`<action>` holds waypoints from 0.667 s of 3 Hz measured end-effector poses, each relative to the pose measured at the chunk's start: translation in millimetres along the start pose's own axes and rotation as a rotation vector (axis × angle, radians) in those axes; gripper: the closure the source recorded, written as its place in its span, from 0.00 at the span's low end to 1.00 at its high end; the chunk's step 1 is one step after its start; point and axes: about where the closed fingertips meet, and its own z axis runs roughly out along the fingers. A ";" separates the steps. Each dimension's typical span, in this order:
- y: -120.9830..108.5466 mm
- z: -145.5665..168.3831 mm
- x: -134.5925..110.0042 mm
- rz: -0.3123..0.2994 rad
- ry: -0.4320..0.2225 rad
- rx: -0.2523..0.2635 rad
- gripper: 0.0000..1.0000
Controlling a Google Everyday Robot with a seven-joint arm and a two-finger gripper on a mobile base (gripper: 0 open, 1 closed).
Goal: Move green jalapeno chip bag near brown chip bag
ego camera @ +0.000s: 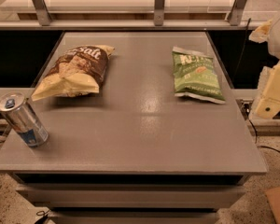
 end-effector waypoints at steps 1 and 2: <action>0.0 0.0 0.0 0.000 0.000 0.000 0.00; -10.4 5.1 -7.0 0.015 0.026 0.012 0.00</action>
Offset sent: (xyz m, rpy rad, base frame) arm 0.0323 0.0100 -0.0071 -0.0596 0.0180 -0.0600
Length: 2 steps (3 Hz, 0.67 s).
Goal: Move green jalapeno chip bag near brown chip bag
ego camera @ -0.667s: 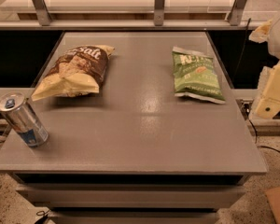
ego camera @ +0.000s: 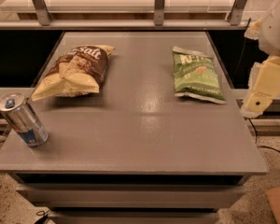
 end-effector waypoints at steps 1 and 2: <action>-15.6 26.3 -20.7 0.034 0.035 -0.027 0.00; -30.6 58.6 -47.1 0.032 0.031 -0.067 0.00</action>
Offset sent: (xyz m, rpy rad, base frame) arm 0.0937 0.0715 -0.0678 0.0093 0.1391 -0.0039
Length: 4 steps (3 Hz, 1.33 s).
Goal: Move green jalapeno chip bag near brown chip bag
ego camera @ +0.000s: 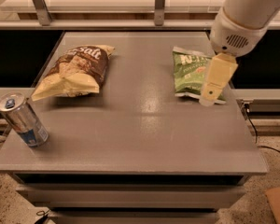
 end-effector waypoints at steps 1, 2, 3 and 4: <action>-13.7 33.6 -21.4 -0.022 -0.015 -0.038 0.00; -33.6 61.0 -32.7 0.005 -0.011 -0.049 0.00; -49.5 79.6 -34.6 0.051 0.015 -0.049 0.00; -61.8 88.1 -28.6 0.098 0.053 -0.035 0.00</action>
Offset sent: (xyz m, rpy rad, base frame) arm 0.0865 0.0322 -0.0706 0.0283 0.0675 -0.0368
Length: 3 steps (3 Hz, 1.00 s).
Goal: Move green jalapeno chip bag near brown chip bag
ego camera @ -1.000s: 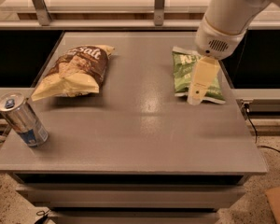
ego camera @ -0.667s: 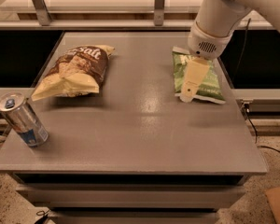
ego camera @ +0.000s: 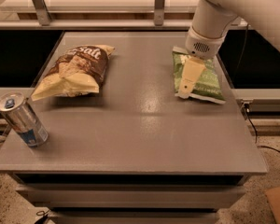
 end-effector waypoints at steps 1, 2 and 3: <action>-8.6 5.3 9.8 0.033 0.032 0.005 0.00; -11.0 12.6 19.4 0.043 0.050 -0.020 0.00; -8.8 21.2 23.5 0.029 0.041 -0.056 0.17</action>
Offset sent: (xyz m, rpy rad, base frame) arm 0.0009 -0.0339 -0.0199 -0.0390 0.0872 -0.0584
